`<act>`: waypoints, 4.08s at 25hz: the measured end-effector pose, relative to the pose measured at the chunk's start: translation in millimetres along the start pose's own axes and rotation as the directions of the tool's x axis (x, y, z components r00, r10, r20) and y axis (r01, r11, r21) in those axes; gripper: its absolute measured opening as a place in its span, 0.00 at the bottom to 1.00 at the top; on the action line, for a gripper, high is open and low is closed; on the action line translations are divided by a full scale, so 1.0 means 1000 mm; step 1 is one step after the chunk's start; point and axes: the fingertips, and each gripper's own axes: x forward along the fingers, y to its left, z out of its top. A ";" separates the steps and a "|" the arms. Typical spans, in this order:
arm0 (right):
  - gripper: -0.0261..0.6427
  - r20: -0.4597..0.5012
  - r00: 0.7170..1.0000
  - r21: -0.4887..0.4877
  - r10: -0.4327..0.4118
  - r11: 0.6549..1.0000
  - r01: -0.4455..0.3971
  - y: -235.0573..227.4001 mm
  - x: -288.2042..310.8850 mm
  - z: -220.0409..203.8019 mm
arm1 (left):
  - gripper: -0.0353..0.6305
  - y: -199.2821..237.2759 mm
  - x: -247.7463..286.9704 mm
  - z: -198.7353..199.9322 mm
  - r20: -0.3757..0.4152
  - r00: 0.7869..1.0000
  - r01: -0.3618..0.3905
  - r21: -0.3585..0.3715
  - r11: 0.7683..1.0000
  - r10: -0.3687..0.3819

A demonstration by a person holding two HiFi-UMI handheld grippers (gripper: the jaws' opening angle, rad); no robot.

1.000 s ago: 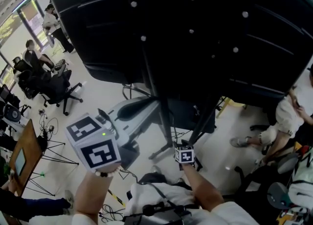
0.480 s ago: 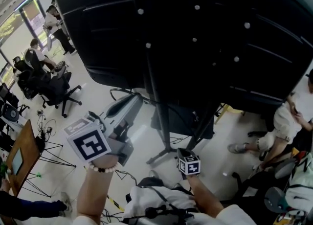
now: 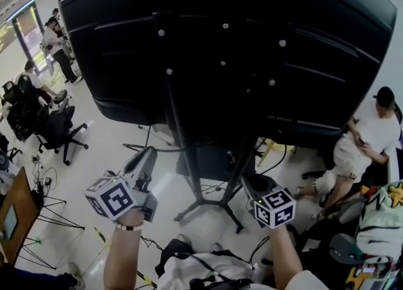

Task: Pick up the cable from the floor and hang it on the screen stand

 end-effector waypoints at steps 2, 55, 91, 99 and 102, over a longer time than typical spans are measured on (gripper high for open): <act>0.07 0.004 0.999 -0.084 -0.034 0.996 0.034 -0.013 -0.025 0.031 | 0.08 0.003 -0.001 -0.006 0.000 1.000 -0.009 0.000 1.000 0.009; 0.07 0.162 0.986 0.162 0.042 0.984 -0.068 -0.068 -0.110 0.320 | 0.08 -0.049 0.059 0.017 0.057 0.993 0.104 -0.050 0.993 -0.101; 0.54 0.040 0.933 0.165 -0.358 0.923 0.347 -0.053 -0.108 0.176 | 0.07 -0.073 -0.030 -0.162 -0.379 0.883 0.277 -0.055 0.959 -0.276; 0.13 0.211 0.926 0.169 -0.313 0.945 0.280 0.018 -0.182 0.122 | 0.05 -0.092 -0.048 -0.182 -0.347 0.916 0.261 0.129 0.957 -0.203; 0.05 0.215 0.939 0.186 -0.268 0.955 0.230 0.049 -0.197 0.080 | 0.05 -0.098 -0.074 -0.193 -0.316 0.932 0.225 0.126 0.966 -0.176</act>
